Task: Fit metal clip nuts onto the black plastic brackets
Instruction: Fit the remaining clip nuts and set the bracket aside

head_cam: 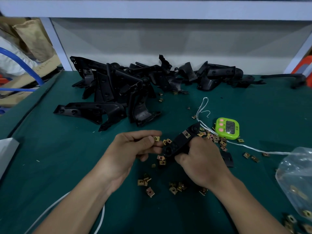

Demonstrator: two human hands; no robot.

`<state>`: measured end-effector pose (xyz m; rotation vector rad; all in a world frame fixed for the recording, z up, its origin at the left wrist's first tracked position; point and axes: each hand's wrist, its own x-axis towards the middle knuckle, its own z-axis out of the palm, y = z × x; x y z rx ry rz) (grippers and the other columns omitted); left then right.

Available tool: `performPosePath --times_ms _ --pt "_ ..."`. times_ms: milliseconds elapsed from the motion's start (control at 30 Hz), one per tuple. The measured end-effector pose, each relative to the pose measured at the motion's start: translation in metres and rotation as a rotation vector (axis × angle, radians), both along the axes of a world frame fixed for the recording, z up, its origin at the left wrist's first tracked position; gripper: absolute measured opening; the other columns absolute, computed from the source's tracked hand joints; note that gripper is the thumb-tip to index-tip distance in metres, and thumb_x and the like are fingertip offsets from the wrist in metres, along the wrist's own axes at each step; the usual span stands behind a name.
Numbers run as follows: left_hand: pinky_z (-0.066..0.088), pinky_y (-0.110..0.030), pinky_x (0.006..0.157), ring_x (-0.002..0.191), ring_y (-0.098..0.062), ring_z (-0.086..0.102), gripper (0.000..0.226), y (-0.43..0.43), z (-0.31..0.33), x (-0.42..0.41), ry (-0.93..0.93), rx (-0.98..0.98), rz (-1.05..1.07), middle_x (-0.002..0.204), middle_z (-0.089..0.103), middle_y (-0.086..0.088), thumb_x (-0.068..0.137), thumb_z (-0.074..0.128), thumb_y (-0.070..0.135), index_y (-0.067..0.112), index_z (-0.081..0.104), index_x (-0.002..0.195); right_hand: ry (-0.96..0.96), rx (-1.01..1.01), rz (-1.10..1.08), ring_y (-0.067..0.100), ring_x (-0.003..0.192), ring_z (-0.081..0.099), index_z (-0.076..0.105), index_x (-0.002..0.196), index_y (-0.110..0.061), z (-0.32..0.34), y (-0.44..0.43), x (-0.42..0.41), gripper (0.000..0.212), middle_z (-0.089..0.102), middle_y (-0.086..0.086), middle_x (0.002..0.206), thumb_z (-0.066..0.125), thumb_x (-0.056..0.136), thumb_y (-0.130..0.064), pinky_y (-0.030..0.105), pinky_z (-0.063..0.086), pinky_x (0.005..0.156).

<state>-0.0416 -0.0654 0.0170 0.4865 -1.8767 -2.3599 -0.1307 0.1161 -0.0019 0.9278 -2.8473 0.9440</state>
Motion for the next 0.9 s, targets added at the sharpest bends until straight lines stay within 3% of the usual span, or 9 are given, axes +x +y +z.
performPosePath --times_ms 133,200,300,433,700,867,900 --pt "0.043 -0.020 0.052 0.066 -0.018 0.069 0.027 0.002 0.001 0.000 0.012 -0.031 -0.007 0.080 0.075 -0.012 0.085 0.064 0.035 0.015 0.082 0.085 0.009 -0.015 0.028 0.025 0.061 0.036 0.039 0.054 -0.017 0.002 -0.001 0.003 0.030 0.044 -0.003 0.051 0.057 0.068 -0.037 0.038 0.029 0.058" --pt "0.042 -0.022 0.054 0.060 -0.019 0.064 0.032 0.002 0.000 0.000 0.007 -0.085 -0.006 0.071 0.071 -0.011 0.085 0.064 0.040 0.013 0.081 0.082 0.046 -0.027 0.064 0.024 0.058 0.032 0.036 0.055 -0.014 0.003 -0.001 0.005 0.032 0.044 -0.003 0.050 0.057 0.069 -0.033 0.026 0.026 0.051" --pt "0.042 -0.021 0.055 0.060 -0.017 0.063 0.040 0.001 -0.002 0.000 0.014 -0.112 -0.014 0.070 0.071 -0.009 0.081 0.067 0.042 0.004 0.077 0.086 0.102 -0.017 0.107 0.027 0.059 0.031 0.036 0.057 -0.009 0.004 -0.002 0.007 0.034 0.042 -0.001 0.049 0.059 0.070 -0.031 0.016 0.028 0.053" --pt "0.045 -0.015 0.057 0.069 -0.007 0.068 0.020 0.001 -0.001 0.002 0.023 -0.136 -0.084 0.080 0.077 -0.003 0.073 0.074 0.030 0.020 0.083 0.088 0.100 -0.011 0.113 0.025 0.056 0.032 0.039 0.058 -0.009 0.005 -0.002 0.007 0.035 0.043 -0.004 0.049 0.066 0.073 -0.025 0.021 0.024 0.049" --pt "0.045 -0.011 0.061 0.072 -0.003 0.066 0.027 -0.002 -0.003 0.003 0.020 -0.154 -0.121 0.080 0.077 -0.002 0.063 0.078 0.023 0.022 0.084 0.090 0.139 0.077 0.144 0.026 0.058 0.039 0.041 0.059 -0.011 0.008 -0.003 0.010 0.034 0.041 -0.002 0.053 0.066 0.079 -0.025 0.012 0.029 0.058" --pt "0.050 -0.015 0.068 0.075 -0.011 0.069 0.034 -0.002 -0.003 0.002 -0.014 -0.135 -0.123 0.082 0.077 -0.010 0.058 0.085 0.021 0.020 0.084 0.092 0.291 0.154 0.160 0.022 0.050 0.023 0.016 0.054 -0.025 0.015 -0.003 0.016 0.058 0.018 -0.014 0.050 0.073 0.065 -0.021 0.024 0.016 0.060" --pt "0.051 -0.016 0.069 0.074 -0.012 0.069 0.037 -0.002 -0.003 0.002 -0.025 -0.145 -0.127 0.083 0.077 -0.011 0.057 0.089 0.015 0.021 0.084 0.093 0.317 0.185 0.164 0.022 0.049 0.022 0.011 0.056 -0.027 0.017 -0.004 0.018 0.062 0.018 -0.014 0.049 0.073 0.060 -0.022 0.027 0.025 0.060"
